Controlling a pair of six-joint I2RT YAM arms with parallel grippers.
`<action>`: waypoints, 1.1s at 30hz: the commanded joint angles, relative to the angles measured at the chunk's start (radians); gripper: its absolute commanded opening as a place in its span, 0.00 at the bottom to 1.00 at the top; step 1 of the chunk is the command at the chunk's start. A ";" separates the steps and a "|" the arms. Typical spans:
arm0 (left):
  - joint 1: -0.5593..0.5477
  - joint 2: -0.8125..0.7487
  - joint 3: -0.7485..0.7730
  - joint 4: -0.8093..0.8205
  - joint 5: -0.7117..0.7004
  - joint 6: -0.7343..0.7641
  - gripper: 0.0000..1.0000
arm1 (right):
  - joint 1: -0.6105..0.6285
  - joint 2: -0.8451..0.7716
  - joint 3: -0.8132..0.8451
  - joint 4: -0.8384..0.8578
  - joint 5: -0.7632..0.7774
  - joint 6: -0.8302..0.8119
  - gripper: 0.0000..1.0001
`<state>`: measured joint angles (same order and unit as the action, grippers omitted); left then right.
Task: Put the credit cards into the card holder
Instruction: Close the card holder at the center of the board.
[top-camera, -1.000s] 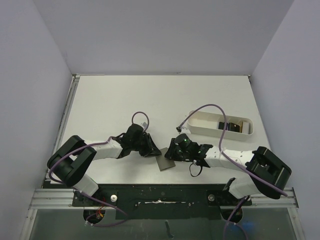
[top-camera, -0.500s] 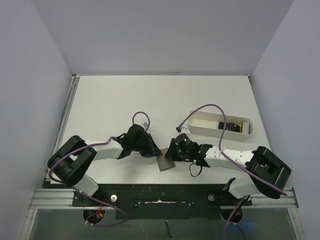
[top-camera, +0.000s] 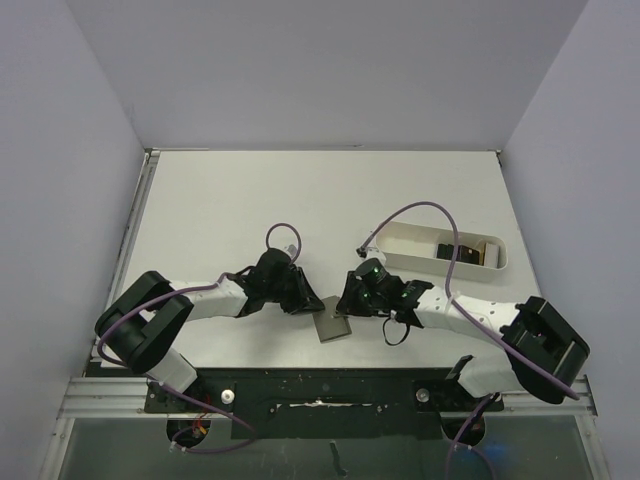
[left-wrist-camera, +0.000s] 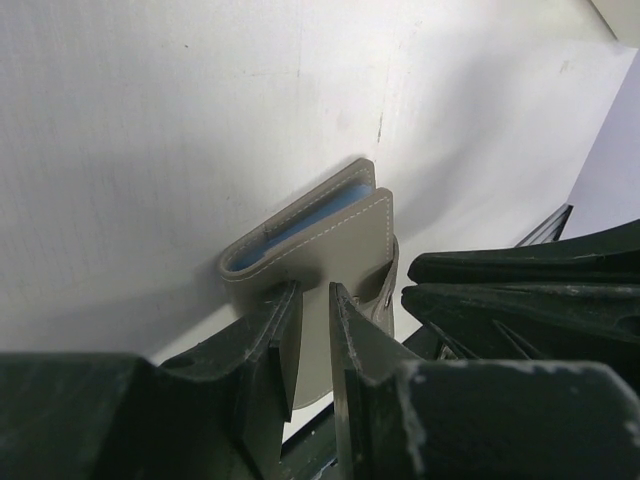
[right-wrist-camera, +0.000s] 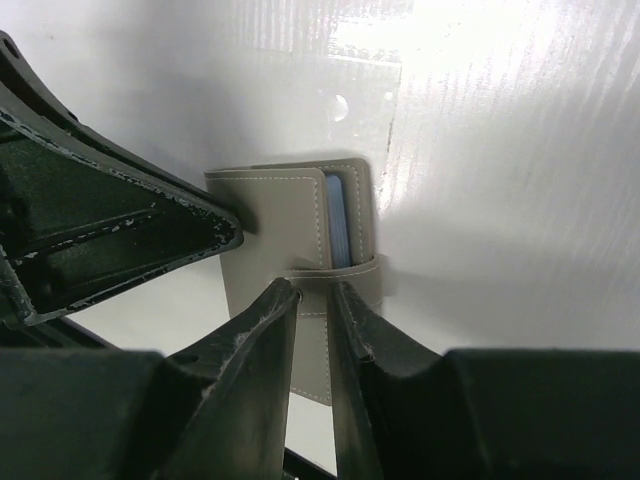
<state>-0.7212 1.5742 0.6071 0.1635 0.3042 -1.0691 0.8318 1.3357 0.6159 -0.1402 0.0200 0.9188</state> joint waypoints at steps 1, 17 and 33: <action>-0.017 0.039 0.014 -0.085 -0.065 0.031 0.18 | -0.003 0.018 0.062 0.028 -0.031 -0.046 0.21; -0.030 0.038 0.031 -0.120 -0.092 0.028 0.18 | 0.025 0.086 0.051 0.082 -0.085 -0.017 0.19; -0.035 0.040 0.034 -0.128 -0.100 0.022 0.18 | 0.045 0.097 0.043 0.054 -0.062 -0.006 0.16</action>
<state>-0.7391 1.5757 0.6395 0.1074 0.2695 -1.0691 0.8585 1.4197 0.6403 -0.0856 -0.0425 0.9051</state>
